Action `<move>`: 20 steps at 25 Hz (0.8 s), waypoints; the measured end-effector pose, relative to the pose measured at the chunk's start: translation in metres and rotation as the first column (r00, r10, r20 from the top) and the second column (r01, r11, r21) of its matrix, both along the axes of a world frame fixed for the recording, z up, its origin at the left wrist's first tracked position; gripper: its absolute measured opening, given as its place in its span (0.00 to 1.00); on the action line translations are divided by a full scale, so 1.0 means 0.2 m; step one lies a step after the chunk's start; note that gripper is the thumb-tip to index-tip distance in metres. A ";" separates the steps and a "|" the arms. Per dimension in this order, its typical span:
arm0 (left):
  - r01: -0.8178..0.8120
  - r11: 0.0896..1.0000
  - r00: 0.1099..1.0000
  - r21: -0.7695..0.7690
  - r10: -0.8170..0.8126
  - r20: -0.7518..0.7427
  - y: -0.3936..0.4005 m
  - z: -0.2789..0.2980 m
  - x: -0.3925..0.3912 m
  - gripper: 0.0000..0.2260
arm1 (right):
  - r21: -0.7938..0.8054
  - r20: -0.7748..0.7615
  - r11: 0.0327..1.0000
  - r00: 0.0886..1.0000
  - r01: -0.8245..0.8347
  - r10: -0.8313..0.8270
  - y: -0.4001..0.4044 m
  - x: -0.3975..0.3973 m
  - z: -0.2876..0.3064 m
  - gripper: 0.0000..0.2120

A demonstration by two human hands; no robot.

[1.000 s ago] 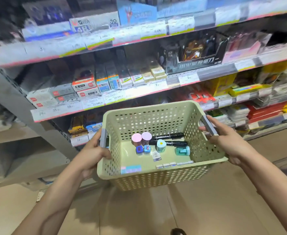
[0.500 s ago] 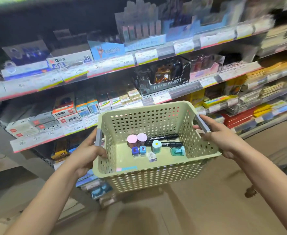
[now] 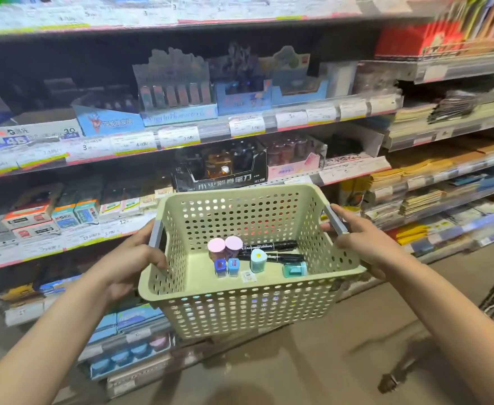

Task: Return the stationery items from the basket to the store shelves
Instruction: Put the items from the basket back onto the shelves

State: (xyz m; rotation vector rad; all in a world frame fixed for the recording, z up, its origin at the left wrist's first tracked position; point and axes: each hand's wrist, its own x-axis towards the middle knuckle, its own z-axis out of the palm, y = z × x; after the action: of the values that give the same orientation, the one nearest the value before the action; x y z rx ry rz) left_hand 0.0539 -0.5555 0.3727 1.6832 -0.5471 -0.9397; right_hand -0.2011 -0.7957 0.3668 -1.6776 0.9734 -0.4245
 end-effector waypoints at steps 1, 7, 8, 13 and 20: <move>-0.003 1.000 1.000 -0.009 0.003 -0.013 -0.05 0.01 -0.03 0.32 | -0.005 -0.007 1.000 1.000 0.000 0.000 -0.04 -0.03 0.02 0.35; 0.029 0.999 0.999 -0.020 -0.030 -0.024 -0.31 0.06 -0.13 0.30 | -0.029 -0.014 0.999 1.000 0.022 -0.023 -0.26 -0.14 0.10 0.36; 0.030 0.999 0.999 -0.012 -0.030 -0.021 -0.35 0.07 -0.12 0.31 | -0.030 -0.008 0.999 1.000 0.028 -0.029 -0.29 -0.15 0.11 0.36; -0.005 1.000 1.000 -0.016 0.005 -0.013 -0.52 0.11 -0.06 0.33 | -0.060 0.019 0.997 0.999 0.044 -0.043 -0.43 -0.11 0.14 0.36; 0.007 1.000 1.000 -0.029 -0.007 0.006 -0.66 0.20 0.02 0.34 | -0.146 -0.020 0.989 1.000 -0.006 0.003 -0.66 -0.02 0.17 0.34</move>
State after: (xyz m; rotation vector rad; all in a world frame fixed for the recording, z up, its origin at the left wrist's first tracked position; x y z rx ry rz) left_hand 0.0576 -0.6875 0.4126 1.6597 -0.5686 -0.9274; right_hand -0.2042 -0.9272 0.4015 -1.8188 0.9721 -0.4866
